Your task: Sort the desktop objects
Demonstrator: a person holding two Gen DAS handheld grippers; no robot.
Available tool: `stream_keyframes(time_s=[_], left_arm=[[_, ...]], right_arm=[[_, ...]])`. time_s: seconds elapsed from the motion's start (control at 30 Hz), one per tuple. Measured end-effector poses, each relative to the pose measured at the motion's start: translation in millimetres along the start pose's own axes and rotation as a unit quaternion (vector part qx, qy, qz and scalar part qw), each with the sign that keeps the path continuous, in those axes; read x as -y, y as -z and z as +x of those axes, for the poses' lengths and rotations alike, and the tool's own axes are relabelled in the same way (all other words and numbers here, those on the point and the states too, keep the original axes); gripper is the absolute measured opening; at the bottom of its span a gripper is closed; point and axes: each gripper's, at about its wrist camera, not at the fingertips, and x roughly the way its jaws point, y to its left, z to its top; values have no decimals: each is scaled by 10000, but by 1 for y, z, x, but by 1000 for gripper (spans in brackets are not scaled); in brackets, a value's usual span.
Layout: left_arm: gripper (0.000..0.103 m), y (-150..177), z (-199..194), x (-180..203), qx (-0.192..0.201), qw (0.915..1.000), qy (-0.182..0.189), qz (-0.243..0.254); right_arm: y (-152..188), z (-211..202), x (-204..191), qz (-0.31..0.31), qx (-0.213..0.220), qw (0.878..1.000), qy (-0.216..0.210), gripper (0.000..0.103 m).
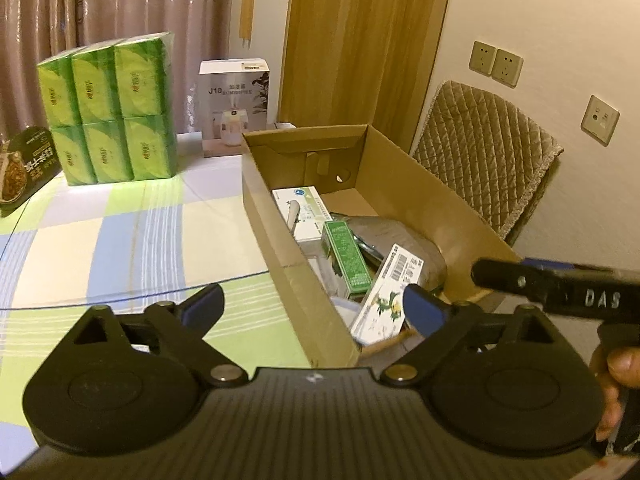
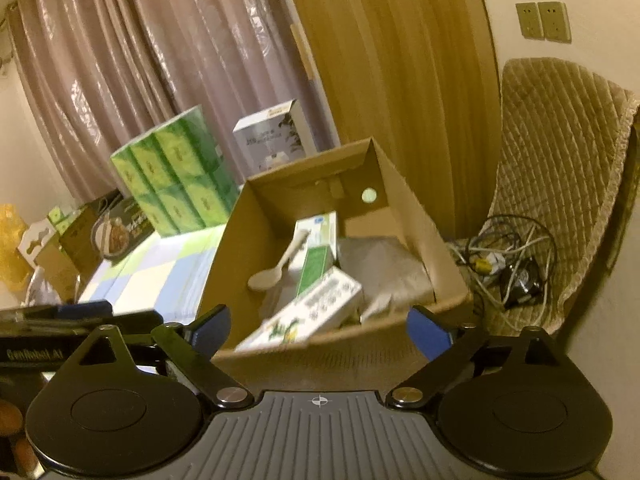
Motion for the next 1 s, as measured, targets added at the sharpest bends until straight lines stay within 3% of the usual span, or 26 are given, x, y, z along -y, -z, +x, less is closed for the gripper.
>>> stream_keyframes(time_s=[0.13,0.37,0.63,0.8,1.0], left_arm=[[101,10,-15,-2,36,10000,-66,-21],[102,27,-35,-1,-60,9992,-363,-134],[102,41,-56,6,-243,9980,-361,-451],[102,49,-69,19,-237,9984,-438,-282],[102,56,-73,26,-500,9974,-396,-338]], right_arm=[[9,-11,-4,-61,-35,9999,97,98],[22,-34,-8,-96,-96,9997,211,101],[34,-64,-12,-167,-184,9991,355,101],[38,-76,-13,-214,-267,9988,350,101],[38,-87,-19,-208,-252,9991,265,101]])
